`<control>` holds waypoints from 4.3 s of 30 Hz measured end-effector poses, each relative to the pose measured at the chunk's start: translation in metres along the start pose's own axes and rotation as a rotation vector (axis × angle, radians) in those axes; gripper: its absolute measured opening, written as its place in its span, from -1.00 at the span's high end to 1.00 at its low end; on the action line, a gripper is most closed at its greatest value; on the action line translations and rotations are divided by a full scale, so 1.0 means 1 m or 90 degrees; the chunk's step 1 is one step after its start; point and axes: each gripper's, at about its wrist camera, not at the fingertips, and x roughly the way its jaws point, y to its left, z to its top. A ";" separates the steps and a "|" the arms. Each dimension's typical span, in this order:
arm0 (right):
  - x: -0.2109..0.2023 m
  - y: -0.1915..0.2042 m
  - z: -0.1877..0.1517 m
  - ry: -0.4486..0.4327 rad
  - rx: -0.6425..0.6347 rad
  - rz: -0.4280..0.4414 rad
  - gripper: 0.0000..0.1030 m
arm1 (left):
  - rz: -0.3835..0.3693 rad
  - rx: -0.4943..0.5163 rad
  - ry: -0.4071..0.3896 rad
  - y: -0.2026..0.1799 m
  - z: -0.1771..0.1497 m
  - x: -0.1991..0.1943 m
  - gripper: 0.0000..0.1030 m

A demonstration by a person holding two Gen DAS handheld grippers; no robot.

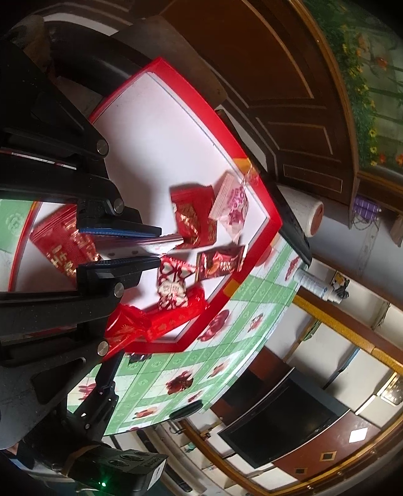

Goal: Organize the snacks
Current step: 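Lower the white dotted packet and long red bar into the tray and open both grippers, then move both grippers back toward the remaining snacks on the table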

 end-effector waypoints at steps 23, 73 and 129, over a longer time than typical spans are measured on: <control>0.061 0.020 0.050 0.012 -0.031 -0.013 -0.03 | 0.114 -0.027 -0.042 0.026 0.018 0.020 0.77; 0.017 0.001 0.033 -0.055 0.043 0.036 -0.40 | 0.156 -0.045 -0.047 0.018 0.006 0.006 -0.09; -0.063 -0.285 -0.048 -0.124 0.404 -0.135 -0.78 | 0.059 0.333 0.215 -0.229 -0.028 0.141 -0.09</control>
